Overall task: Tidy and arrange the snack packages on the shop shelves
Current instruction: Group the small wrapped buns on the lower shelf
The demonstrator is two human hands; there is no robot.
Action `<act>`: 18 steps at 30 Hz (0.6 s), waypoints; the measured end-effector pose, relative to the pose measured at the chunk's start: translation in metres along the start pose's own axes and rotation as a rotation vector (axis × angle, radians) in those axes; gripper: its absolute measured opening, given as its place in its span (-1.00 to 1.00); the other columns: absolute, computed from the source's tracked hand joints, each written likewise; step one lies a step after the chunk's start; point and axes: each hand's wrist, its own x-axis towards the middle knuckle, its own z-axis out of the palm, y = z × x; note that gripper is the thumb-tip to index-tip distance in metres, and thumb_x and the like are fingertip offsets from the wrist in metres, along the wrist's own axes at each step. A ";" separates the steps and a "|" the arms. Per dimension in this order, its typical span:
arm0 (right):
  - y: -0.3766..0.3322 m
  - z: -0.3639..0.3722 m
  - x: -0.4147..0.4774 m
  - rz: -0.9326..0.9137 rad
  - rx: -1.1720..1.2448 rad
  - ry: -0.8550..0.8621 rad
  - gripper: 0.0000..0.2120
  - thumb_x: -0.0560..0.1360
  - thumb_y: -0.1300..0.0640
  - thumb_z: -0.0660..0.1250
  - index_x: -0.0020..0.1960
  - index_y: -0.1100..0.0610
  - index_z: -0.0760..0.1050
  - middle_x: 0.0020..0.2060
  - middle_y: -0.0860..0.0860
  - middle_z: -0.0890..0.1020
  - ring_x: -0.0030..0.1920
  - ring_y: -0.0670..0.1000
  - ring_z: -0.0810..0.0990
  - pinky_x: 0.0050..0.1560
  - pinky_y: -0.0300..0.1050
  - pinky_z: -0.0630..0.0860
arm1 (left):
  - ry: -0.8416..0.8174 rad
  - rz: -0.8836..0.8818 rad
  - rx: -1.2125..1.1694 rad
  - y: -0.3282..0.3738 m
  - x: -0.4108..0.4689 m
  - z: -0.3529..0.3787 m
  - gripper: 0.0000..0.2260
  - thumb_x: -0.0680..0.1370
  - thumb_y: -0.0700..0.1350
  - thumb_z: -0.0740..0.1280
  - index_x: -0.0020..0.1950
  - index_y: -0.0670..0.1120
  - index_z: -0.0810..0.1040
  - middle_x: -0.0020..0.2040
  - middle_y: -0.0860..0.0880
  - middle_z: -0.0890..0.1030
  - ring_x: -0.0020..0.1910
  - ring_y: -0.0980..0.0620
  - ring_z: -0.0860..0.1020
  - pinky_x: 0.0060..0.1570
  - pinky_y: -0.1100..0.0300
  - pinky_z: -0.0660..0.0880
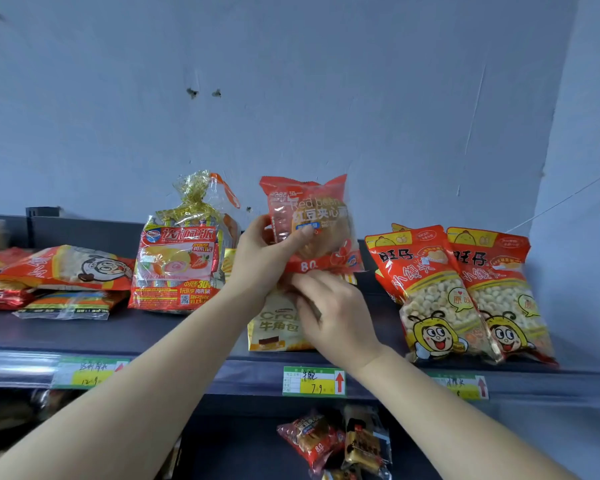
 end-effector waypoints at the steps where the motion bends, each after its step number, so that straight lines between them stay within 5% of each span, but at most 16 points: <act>1: -0.001 -0.001 -0.002 -0.049 -0.016 -0.022 -0.75 0.49 0.31 0.27 0.14 0.20 0.58 -0.14 0.07 0.63 -0.12 0.09 0.58 -0.09 -0.05 0.54 | 0.018 -0.009 -0.022 0.001 0.000 0.000 -0.68 0.43 -0.11 0.51 0.15 -0.09 0.55 0.00 -0.08 0.69 -0.02 -0.06 0.68 0.01 0.00 0.62; 4: 0.000 -0.003 -0.011 -0.180 -0.116 0.003 -0.75 0.61 0.23 0.15 0.18 0.23 0.54 -0.10 0.11 0.64 -0.03 0.07 0.55 0.11 -0.08 0.48 | 0.062 0.001 -0.037 0.007 0.001 0.004 -0.70 0.47 -0.16 0.47 0.17 -0.10 0.54 -0.01 -0.07 0.68 -0.04 -0.09 0.68 -0.04 -0.01 0.63; 8: 0.017 -0.001 -0.018 -0.216 -0.334 -0.021 -0.84 0.51 0.14 0.34 0.06 0.14 0.60 0.13 0.04 0.64 0.24 0.06 0.55 0.33 0.08 0.38 | 0.149 0.070 -0.093 0.019 0.004 0.005 -0.84 0.51 -0.18 0.43 0.04 -0.01 0.54 -0.08 0.02 0.65 -0.05 -0.08 0.66 -0.03 -0.04 0.62; 12: 0.030 0.006 -0.008 0.011 -0.511 -0.221 -0.52 0.35 0.01 0.50 0.25 0.04 0.52 0.32 0.10 0.51 0.40 0.14 0.40 0.39 0.19 0.28 | 0.173 0.091 -0.160 0.032 0.001 -0.005 -0.84 0.53 -0.20 0.40 0.06 -0.03 0.53 -0.07 0.02 0.66 -0.12 -0.01 0.67 -0.14 0.08 0.64; 15: 0.029 0.015 0.004 0.270 -0.573 -0.297 -0.35 0.37 -0.03 0.49 0.40 -0.02 0.36 0.48 0.23 0.23 0.46 0.24 0.26 0.27 0.25 0.40 | 0.188 0.063 -0.167 0.029 -0.002 -0.017 -0.83 0.52 -0.21 0.41 0.06 -0.02 0.54 -0.03 0.00 0.66 -0.12 -0.01 0.68 -0.12 0.05 0.63; 18: 0.032 0.032 0.012 0.503 -0.428 -0.485 -0.31 0.54 -0.18 0.23 0.54 -0.07 -0.03 0.53 0.20 -0.22 0.48 0.27 0.15 0.14 0.11 0.51 | 0.217 -0.022 -0.198 0.019 -0.007 -0.030 -0.76 0.51 -0.19 0.42 0.16 -0.04 0.55 0.02 -0.02 0.67 -0.12 -0.03 0.69 -0.10 0.00 0.62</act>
